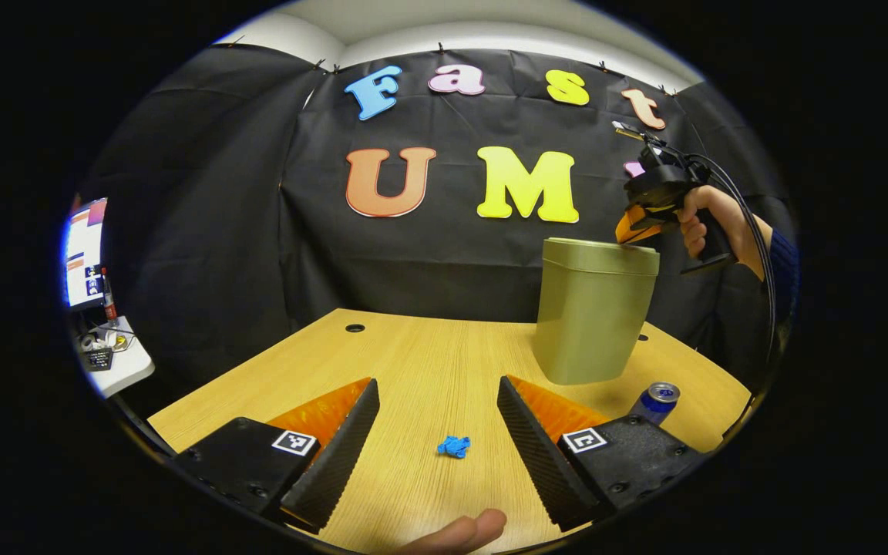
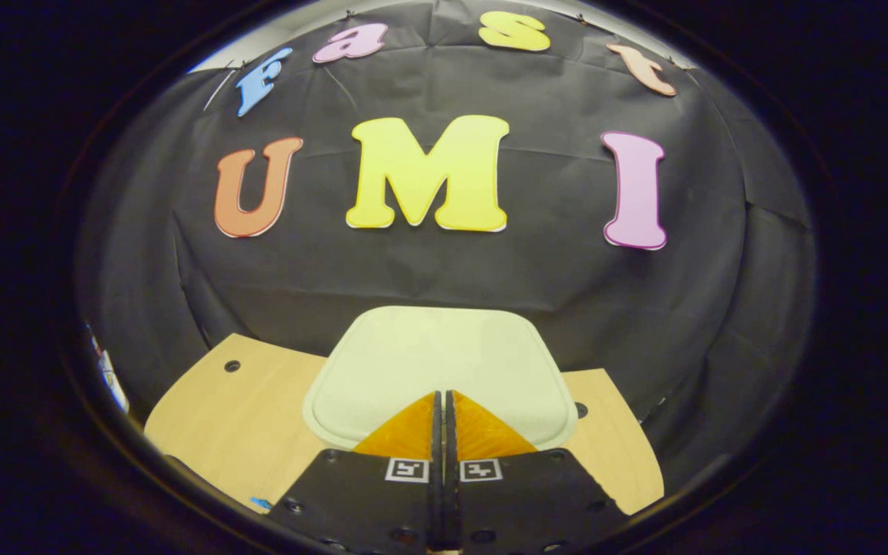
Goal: Press the lid of the desktop garbage bin to open it, pick up the crumpled paper on the desktop and throw it into the bin, then pick up the pop can on the desktop and drop it into the bin, and finally close the garbage bin lid.
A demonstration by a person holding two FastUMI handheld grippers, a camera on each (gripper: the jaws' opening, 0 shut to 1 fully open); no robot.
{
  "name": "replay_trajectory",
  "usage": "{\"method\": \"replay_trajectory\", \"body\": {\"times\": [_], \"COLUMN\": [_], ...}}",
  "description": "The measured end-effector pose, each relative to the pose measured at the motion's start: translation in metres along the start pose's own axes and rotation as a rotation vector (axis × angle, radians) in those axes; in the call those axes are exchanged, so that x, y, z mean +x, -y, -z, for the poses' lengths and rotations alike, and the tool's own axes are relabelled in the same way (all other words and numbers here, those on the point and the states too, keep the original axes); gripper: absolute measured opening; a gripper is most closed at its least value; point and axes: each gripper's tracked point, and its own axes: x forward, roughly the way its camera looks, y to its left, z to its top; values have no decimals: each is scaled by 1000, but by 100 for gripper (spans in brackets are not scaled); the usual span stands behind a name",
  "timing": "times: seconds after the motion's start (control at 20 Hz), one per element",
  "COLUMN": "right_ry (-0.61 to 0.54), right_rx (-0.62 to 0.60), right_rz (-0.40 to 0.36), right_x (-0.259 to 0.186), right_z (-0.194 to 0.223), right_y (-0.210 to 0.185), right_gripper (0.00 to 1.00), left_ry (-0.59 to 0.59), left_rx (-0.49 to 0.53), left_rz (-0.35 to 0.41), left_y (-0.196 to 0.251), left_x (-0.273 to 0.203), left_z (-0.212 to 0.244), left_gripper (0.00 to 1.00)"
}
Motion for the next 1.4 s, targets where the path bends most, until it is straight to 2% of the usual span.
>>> {"method": "replay_trajectory", "body": {"times": [0.25,0.3,0.4,0.55,0.65,0.85,0.95,1.2,1.4], "right_ry": [-59,-64,-39,11,59,122,152,201,220], "right_rx": [70,52,14,41,34,14,1,34,30], "right_rz": [-9,-3,19,4,38,23,49,15,-13], "right_x": [2,2,0,-7,-11,-32,-43,-72,-102], "right_z": [6,6,1,-12,-24,-41,-49,-59,-50], "right_y": [3,2,1,-3,7,5,10,7,10], "right_gripper": [1,1,1,0,0,0,0,0,0], "left_ry": [-4,-2,9,11,12,-4,-11,-5,3], "left_rx": [12,14,21,33,29,17,10,12,32], "left_rz": [11,13,17,15,24,31,23,21,11], "left_y": [6,8,10,10,13,15,13,13,15], "left_x": [0,-1,-2,-3,-3,-1,1,-3,-2], "left_z": [1,0,-2,-2,-2,3,4,3,2], "left_gripper": [100,100,100,99,99,100,100,100,99]}}
